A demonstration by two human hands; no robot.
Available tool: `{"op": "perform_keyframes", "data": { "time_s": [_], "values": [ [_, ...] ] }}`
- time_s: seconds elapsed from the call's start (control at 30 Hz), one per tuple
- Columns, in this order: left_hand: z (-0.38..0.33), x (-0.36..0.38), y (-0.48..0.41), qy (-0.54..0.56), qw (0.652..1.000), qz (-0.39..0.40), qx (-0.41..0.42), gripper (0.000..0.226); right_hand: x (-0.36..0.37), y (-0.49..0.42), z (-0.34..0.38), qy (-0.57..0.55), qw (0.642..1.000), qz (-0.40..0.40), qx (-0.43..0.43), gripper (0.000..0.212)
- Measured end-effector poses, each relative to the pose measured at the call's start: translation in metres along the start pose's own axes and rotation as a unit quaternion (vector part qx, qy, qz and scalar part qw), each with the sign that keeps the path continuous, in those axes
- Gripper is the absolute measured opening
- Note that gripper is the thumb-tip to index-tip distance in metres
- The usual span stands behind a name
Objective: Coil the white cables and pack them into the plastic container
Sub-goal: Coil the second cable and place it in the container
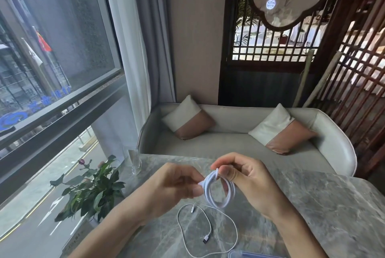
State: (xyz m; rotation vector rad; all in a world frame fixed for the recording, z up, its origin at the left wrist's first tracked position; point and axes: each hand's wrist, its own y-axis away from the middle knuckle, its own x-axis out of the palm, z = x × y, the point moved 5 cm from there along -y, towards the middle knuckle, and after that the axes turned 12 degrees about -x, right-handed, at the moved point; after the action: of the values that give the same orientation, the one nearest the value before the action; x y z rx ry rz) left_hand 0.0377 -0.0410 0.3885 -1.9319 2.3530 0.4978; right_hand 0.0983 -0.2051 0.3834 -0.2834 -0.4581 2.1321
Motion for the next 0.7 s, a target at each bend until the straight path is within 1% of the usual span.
{"op": "perform_keyframes", "data": {
  "time_s": [0.03, 0.1, 0.13, 0.2, 0.27, 0.33, 0.4, 0.47, 0.6, 0.7],
  "values": [
    [-0.001, -0.001, 0.002, -0.025, 0.999, -0.025, 0.007, 0.003, 0.001, 0.0, 0.0, 0.002, 1.0, -0.002, -0.004, 0.031],
    [-0.004, -0.004, 0.006, -0.099, 0.991, -0.092, 0.024, 0.006, 0.003, 0.001, -0.002, -0.012, 1.0, -0.015, -0.002, 0.023],
    [-0.006, -0.004, 0.008, -0.139, 0.981, -0.131, 0.038, 0.007, 0.004, 0.002, -0.004, -0.028, 0.999, -0.034, 0.007, 0.023],
    [-0.01, -0.001, 0.011, -0.2, 0.956, -0.205, 0.067, 0.01, 0.007, 0.004, -0.015, -0.087, 0.989, -0.105, 0.05, 0.028],
    [-0.011, 0.007, 0.012, -0.239, 0.933, -0.255, 0.084, 0.013, 0.017, 0.009, -0.031, -0.196, 0.957, -0.181, 0.117, 0.028],
    [-0.009, 0.02, 0.012, -0.277, 0.915, -0.277, 0.098, 0.012, 0.029, 0.014, -0.041, -0.272, 0.92, -0.226, 0.17, 0.021],
    [-0.005, 0.033, 0.01, -0.295, 0.911, -0.265, 0.11, 0.009, 0.033, 0.018, -0.046, -0.257, 0.913, -0.259, 0.185, 0.019],
    [0.001, 0.042, 0.008, -0.291, 0.916, -0.255, 0.103, 0.009, 0.031, 0.021, -0.049, -0.211, 0.915, -0.302, 0.168, 0.025],
    [0.007, 0.053, 0.009, -0.258, 0.923, -0.271, 0.088, 0.015, 0.026, 0.024, -0.047, -0.084, 0.915, -0.385, 0.087, 0.037],
    [0.01, 0.062, 0.012, -0.234, 0.927, -0.28, 0.086, 0.02, 0.022, 0.025, -0.049, -0.049, 0.902, -0.428, 0.04, 0.034]
  ]
}}
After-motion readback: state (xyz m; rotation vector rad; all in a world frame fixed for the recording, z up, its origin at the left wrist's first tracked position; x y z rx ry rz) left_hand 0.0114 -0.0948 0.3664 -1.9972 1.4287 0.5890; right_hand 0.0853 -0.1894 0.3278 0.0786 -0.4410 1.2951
